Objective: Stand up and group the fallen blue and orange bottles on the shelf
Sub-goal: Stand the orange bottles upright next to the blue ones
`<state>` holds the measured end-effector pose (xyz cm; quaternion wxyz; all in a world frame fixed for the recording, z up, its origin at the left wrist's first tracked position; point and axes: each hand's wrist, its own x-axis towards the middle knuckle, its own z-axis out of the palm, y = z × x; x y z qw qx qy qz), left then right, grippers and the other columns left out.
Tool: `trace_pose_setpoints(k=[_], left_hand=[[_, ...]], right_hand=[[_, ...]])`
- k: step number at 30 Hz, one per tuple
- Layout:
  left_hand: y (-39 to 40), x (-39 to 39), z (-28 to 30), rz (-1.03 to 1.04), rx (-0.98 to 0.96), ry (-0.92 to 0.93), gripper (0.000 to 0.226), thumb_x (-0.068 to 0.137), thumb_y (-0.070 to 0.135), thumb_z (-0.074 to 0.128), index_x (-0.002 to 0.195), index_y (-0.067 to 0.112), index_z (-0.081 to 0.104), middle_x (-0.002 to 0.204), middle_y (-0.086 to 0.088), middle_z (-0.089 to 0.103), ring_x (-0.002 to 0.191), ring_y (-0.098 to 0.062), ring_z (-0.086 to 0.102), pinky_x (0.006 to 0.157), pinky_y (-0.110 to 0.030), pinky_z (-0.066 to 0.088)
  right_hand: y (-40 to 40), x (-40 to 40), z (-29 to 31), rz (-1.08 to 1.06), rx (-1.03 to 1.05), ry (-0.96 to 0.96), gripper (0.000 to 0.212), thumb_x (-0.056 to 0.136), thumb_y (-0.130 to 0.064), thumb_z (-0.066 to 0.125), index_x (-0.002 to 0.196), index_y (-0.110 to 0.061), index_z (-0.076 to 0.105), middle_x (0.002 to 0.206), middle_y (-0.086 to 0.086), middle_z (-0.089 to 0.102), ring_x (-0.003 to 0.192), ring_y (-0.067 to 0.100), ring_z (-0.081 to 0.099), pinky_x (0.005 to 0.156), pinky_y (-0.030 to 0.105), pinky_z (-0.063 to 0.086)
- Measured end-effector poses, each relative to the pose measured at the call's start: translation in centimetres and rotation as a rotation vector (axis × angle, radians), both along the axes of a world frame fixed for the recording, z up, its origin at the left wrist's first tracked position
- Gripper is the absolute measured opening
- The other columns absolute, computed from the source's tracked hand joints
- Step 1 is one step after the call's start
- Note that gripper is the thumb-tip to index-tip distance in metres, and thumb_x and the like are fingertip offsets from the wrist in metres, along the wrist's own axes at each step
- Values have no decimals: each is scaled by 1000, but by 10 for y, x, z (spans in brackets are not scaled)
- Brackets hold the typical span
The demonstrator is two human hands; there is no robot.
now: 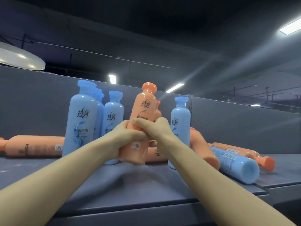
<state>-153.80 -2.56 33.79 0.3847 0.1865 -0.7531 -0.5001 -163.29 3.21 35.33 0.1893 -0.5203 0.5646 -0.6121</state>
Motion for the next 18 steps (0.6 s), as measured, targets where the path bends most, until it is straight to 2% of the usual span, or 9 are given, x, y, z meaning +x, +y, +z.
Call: trace_pose_setpoints(k=[4, 7, 9, 11, 14, 16, 18], left_hand=[[-2, -4, 10, 94, -50, -101, 33, 62, 21, 73, 94, 17, 70, 89, -7, 76, 82, -21, 72, 74, -33, 58], [-1, -3, 20, 251, -199, -164, 19, 63, 29, 74, 79, 22, 66, 87, -4, 73, 77, -19, 68, 66, -27, 53], [-2, -5, 25, 347, -295, -168, 28, 55, 36, 69, 78, 21, 66, 89, -6, 73, 82, -20, 68, 70, -30, 54], [-3, -7, 28, 443, -375, -156, 31, 55, 36, 67, 80, 18, 64, 92, -8, 71, 89, -23, 67, 76, -34, 54], [-12, -11, 31, 604, -525, -155, 33, 62, 37, 65, 84, 12, 59, 92, -10, 67, 91, -26, 63, 78, -39, 54], [-22, -14, 32, 674, -605, -137, 33, 72, 29, 66, 94, 6, 57, 94, -11, 66, 91, -29, 63, 79, -43, 53], [-31, -18, 32, 686, -657, -132, 27, 77, 21, 63, 96, 5, 54, 96, -12, 65, 90, -31, 63, 79, -43, 53]], right_hand=[[-16, -8, 7, -50, -28, -55, 17, 74, -23, 72, 75, -22, 56, 102, 12, 69, 90, 29, 69, 77, 42, 58], [-28, -10, 11, -94, -47, -43, 20, 66, -26, 76, 77, -22, 60, 100, 10, 71, 88, 28, 70, 79, 47, 58], [-36, -9, 17, -125, -57, -12, 36, 52, -33, 78, 82, -19, 65, 100, 10, 71, 87, 28, 70, 79, 47, 59], [-46, -9, 24, -150, -62, 11, 57, 37, -42, 74, 87, -16, 66, 102, 11, 68, 90, 28, 69, 79, 46, 58], [-57, -10, 32, -153, -93, 30, 44, 44, -41, 73, 81, -20, 63, 99, 9, 70, 92, 26, 69, 78, 45, 59], [-63, -12, 36, -175, -104, 59, 44, 49, -40, 74, 87, -19, 66, 93, 6, 72, 89, 25, 69, 78, 44, 59], [-71, -15, 38, -189, -110, 78, 40, 59, -36, 77, 93, -15, 69, 91, 5, 73, 88, 24, 70, 79, 40, 59]])
